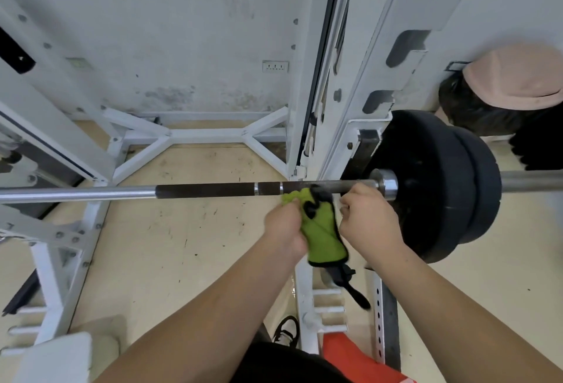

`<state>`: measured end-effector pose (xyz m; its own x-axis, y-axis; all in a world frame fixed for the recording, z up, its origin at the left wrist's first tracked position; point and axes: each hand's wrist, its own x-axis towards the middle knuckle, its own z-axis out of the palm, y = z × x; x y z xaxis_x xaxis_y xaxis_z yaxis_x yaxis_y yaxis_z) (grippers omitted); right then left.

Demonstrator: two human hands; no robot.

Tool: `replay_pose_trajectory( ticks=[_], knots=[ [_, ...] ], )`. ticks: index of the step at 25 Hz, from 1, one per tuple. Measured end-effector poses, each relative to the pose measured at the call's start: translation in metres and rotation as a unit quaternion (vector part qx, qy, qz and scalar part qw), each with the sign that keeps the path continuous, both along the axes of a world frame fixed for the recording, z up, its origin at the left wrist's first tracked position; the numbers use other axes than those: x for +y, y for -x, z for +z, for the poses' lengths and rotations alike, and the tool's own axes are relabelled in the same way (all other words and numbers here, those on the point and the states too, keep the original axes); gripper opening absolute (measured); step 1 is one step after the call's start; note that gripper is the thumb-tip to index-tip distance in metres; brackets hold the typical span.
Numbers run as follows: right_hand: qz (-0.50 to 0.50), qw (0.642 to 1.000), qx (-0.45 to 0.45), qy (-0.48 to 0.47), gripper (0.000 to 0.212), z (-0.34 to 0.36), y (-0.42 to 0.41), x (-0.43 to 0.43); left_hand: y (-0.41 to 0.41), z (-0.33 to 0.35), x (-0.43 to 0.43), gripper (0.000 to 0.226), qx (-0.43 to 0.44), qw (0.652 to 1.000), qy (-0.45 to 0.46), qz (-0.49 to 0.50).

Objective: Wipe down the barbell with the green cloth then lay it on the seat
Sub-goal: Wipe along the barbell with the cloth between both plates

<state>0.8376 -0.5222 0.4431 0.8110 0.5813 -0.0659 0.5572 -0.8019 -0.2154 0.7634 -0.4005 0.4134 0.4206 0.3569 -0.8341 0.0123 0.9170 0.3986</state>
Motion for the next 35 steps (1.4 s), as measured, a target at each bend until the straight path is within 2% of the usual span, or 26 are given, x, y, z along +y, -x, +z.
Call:
replay_pose_trajectory(
  ticks=[2,3,5,7,9,11,12,14,15,17,19,20,23,24,26,28,29,30,32,33,35],
  knots=[
    [0.009,1.0,-0.006,0.009,0.017,-0.002,0.002,-0.003,0.009,-0.009,0.015,0.02,0.022,0.997,-0.026,0.063],
    [0.013,1.0,-0.009,0.013,0.017,-0.003,0.002,-0.004,0.011,-0.007,0.014,0.019,0.039,0.996,-0.041,0.067],
    [0.0,1.0,-0.008,0.008,0.02,0.0,-0.001,-0.002,0.001,-0.002,0.002,0.018,0.017,0.998,-0.018,0.054],
    [-0.023,1.0,0.008,0.001,0.018,0.004,-0.006,-0.001,-0.01,0.008,-0.016,0.017,0.005,0.997,-0.06,-0.055],
    [-0.038,0.999,0.019,0.0,0.015,0.005,-0.008,-0.003,-0.012,0.02,-0.024,0.016,0.044,0.962,-0.211,-0.17],
    [-0.04,0.999,0.023,-0.014,0.023,0.004,-0.007,-0.006,-0.002,0.03,-0.015,0.025,0.081,0.899,-0.385,-0.194],
    [-0.04,0.999,0.027,-0.025,0.026,0.003,-0.007,-0.007,0.004,0.039,-0.009,0.029,0.081,0.854,-0.476,-0.195],
    [-0.05,0.997,0.034,-0.04,0.025,0.003,-0.009,-0.009,0.003,0.053,0.001,0.029,0.079,0.726,-0.636,-0.248],
    [-0.062,0.996,0.039,-0.049,0.023,0.003,-0.011,-0.009,-0.007,0.055,0.005,0.022,0.079,0.66,-0.687,-0.293],
    [-0.087,0.992,0.052,-0.071,0.02,0.007,-0.013,-0.01,-0.03,0.052,0.005,0.014,0.094,0.531,-0.727,-0.424],
    [-0.086,0.993,0.044,-0.07,0.018,0.008,-0.011,-0.009,-0.045,0.039,0.0,0.028,0.127,0.431,-0.723,-0.525],
    [-0.078,0.995,0.036,-0.058,0.016,0.008,-0.01,-0.007,-0.048,0.033,-0.002,0.031,0.143,0.402,-0.725,-0.541],
    [-0.055,0.998,0.027,-0.002,0.013,0.013,-0.007,0.003,-0.037,0.03,0.004,0.029,0.16,0.35,-0.748,-0.541],
    [-0.044,0.998,0.027,0.031,0.009,0.017,-0.007,0.01,-0.027,0.032,0.011,0.027,0.169,0.346,-0.754,-0.533],
    [-0.016,0.996,0.011,0.086,0.003,0.025,-0.004,0.027,0.002,0.032,0.037,0.027,0.214,0.364,-0.751,-0.508],
    [0.011,0.997,0.0,0.08,0.016,0.03,0.004,0.046,0.041,0.029,0.064,0.028,0.263,0.392,-0.741,-0.479],
    [0.03,0.998,0.011,0.058,0.022,0.029,0.013,0.06,0.066,0.029,0.077,0.027,0.28,0.423,-0.73,-0.459],
    [0.048,0.998,0.029,0.034,0.026,0.03,0.023,0.073,0.086,0.031,0.088,0.024,0.277,0.482,-0.708,-0.436],
    [0.079,0.993,0.085,-0.005,0.025,0.03,0.044,0.101,0.111,0.044,0.101,0.016,0.232,0.643,-0.643,-0.346],
    [0.102,0.988,0.116,-0.026,0.027,0.03,0.058,0.121,0.123,0.053,0.109,0.014,0.218,0.704,-0.612,-0.287],
    [0.126,0.97,0.185,-0.095,0.034,0.032,0.081,0.157,0.142,0.068,0.124,0.011,0.205,0.778,-0.565,-0.183]
  ],
)
